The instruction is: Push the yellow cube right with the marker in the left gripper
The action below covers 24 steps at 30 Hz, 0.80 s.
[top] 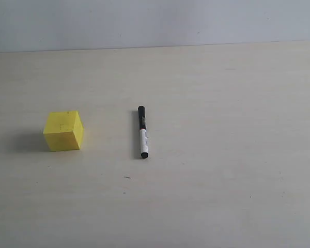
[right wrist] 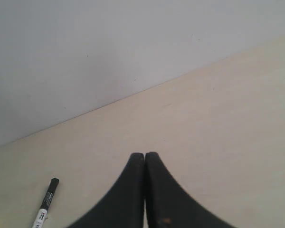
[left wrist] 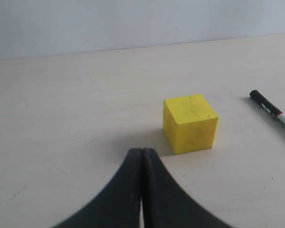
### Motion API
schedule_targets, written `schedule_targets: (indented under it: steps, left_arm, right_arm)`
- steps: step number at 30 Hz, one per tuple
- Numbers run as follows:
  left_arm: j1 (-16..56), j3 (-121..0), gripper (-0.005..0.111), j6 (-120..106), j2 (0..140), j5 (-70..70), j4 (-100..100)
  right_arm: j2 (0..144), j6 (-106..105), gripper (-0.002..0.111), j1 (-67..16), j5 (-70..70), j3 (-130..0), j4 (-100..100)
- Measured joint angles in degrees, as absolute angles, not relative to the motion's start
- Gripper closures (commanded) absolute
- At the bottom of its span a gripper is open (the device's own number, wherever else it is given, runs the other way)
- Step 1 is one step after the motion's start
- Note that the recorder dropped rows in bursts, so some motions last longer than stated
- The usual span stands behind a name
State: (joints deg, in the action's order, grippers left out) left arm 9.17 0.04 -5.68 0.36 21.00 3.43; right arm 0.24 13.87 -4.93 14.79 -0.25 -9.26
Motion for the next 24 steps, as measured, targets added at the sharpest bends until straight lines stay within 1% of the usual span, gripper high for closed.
schedule_targets:
  steps: [12,14,19,24]
  left_arm:
    - [9.2,0.0,0.107,-8.2,0.4,20.2,3.4]
    - [9.2,0.0,0.107,-7.9,0.4,17.4,4.3]
    - [9.2,0.0,0.107,-1.4,0.4,3.5,16.4]
    - [9.2,0.0,0.107,6.3,0.4,-8.2,20.8]
  right_arm:
    - [0.2,13.9,0.108,-4.9,14.8,-0.2,-9.3]
    - [0.2,13.9,0.108,-4.9,14.8,-0.2,-9.3]
    - [0.2,13.9,0.108,-4.9,14.8,-0.2,-9.3]
    - [0.2,13.9,0.108,-4.9,14.8,-0.2,-9.3]
